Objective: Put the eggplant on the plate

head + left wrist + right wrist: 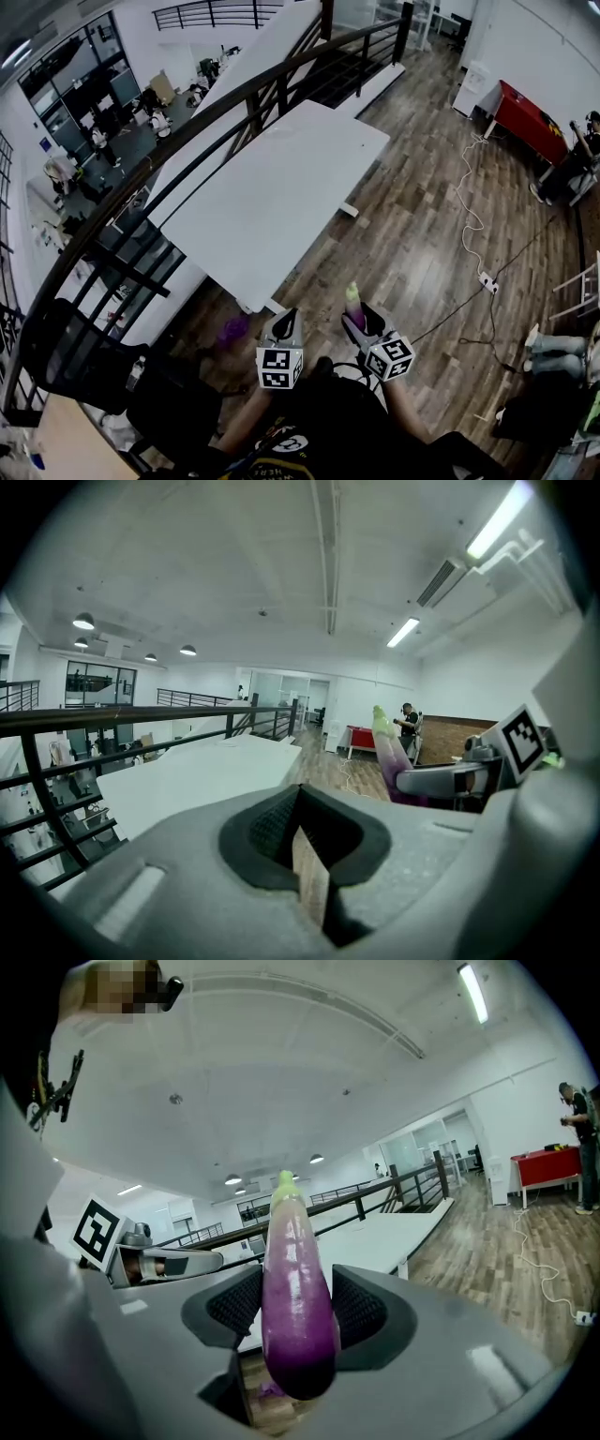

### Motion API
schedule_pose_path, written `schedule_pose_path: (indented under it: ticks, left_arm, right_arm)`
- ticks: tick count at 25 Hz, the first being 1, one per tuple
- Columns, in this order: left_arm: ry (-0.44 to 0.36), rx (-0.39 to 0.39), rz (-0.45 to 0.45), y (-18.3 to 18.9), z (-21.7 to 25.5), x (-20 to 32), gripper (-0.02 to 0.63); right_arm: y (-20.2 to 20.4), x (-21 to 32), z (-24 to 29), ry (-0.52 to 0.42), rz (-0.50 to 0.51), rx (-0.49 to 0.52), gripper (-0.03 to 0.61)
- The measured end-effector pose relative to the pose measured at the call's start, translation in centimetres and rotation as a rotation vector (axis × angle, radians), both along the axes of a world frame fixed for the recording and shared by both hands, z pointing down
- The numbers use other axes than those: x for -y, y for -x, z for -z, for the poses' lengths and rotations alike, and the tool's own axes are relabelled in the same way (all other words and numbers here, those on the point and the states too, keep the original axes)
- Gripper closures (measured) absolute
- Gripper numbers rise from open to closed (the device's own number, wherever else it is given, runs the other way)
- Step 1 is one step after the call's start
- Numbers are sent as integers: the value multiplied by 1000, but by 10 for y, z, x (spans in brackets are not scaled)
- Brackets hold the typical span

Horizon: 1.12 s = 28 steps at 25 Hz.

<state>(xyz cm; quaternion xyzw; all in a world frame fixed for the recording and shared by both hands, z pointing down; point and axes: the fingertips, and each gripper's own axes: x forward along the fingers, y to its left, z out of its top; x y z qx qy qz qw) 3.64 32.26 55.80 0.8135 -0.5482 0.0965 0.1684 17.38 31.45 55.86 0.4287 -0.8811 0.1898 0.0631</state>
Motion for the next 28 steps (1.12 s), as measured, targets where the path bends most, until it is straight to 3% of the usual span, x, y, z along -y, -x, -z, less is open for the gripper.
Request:
schedule_pose_path:
  ticks: [12, 18, 28]
  left_arm:
    - [-2, 20, -19, -58, -7, 18, 609]
    - [37, 57, -56, -76, -15, 45, 609]
    - [53, 25, -40, -53, -22, 170, 609]
  right_arm:
    - [-61, 18, -22, 51, -10, 29, 344]
    - [-66, 39, -33, 96, 24, 34, 344]
    - [-33, 172, -37, 97, 82, 7, 345]
